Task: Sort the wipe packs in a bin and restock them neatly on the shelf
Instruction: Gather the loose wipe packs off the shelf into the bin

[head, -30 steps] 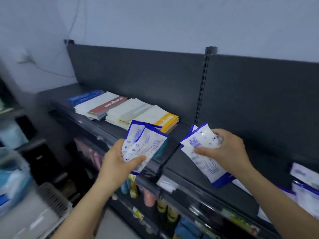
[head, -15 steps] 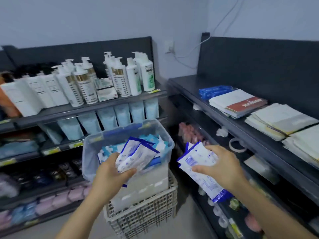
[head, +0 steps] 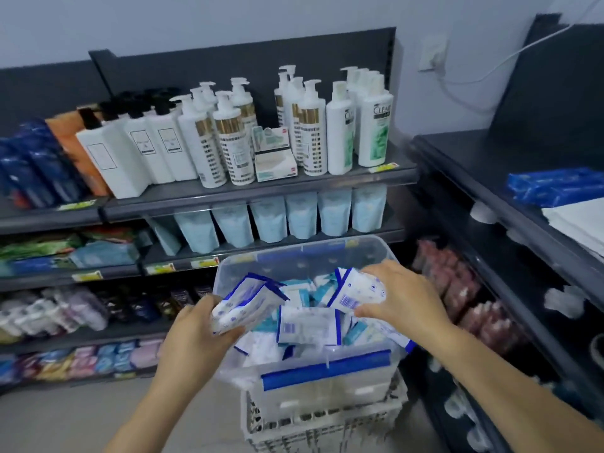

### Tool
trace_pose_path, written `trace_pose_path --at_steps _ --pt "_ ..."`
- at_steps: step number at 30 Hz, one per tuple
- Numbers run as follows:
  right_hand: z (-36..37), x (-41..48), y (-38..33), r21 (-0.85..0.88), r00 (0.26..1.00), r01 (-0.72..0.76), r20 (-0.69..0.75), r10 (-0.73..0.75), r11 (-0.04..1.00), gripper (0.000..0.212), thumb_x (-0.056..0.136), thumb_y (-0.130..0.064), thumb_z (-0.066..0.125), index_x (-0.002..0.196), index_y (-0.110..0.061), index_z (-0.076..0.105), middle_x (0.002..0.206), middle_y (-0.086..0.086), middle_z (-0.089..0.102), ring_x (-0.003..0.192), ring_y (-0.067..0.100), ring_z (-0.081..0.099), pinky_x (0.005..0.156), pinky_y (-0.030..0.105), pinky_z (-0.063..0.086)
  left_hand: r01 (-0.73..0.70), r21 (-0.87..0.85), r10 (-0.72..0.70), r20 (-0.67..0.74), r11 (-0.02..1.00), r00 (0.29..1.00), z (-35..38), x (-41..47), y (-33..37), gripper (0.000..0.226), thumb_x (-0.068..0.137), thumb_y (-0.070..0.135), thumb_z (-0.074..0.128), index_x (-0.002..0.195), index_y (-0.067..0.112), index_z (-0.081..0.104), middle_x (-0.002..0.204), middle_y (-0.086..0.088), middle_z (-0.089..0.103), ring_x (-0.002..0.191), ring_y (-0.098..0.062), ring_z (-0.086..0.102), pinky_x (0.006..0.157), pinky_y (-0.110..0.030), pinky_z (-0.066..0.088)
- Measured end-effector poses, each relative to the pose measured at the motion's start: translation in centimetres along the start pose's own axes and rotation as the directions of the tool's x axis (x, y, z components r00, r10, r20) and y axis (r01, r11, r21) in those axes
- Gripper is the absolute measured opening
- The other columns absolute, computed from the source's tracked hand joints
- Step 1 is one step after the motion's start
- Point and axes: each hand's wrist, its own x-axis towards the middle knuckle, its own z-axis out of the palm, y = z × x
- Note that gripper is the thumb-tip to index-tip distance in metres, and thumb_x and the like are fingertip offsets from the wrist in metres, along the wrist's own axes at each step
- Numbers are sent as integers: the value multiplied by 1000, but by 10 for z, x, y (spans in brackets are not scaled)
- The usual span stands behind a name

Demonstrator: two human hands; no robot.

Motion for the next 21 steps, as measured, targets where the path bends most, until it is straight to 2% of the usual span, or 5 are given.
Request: trace_pose_path --at_steps 5,11,15,18,21 --pt "28 86 13 -67 989 85 127 -76 994 61 74 -56 67 126 -33 46 117 -11 48 108 15 53 79 31 42 -69 264 66 22 962 998 39 71 2 32 71 28 81 91 25 56 74 9 43 70 -14 43 52 -23 30" --pt "57 153 20 -144 976 193 133 -175 971 62 76 -48 69 130 -28 46 122 -7 50 115 17 49 83 30 41 -192 455 200 32 869 979 71 123 -13 38 54 22 90 79 16 62 63 2 53 63 -25 54 48 -27 33" --pt "85 158 22 -195 942 313 187 -278 930 65 49 -44 88 105 -19 67 96 -3 62 88 18 61 70 23 46 -309 486 172 305 817 937 92 130 -22 51 62 40 84 105 26 62 106 11 62 97 -23 58 74 -36 48" --pt "112 136 29 -84 879 263 432 -203 961 50 73 -49 71 113 -20 62 110 -2 59 107 19 53 84 26 38 -328 439 54 530 837 846 103 125 -31 47 82 55 62 124 35 55 129 17 54 118 -11 48 96 -28 40" --pt "111 112 36 -43 921 116 378 -92 992 42 83 -47 62 116 -21 62 113 -3 60 109 17 53 89 26 39 -370 347 124 564 862 816 103 126 -35 38 86 52 58 120 35 58 125 15 58 114 -8 51 94 -24 42"
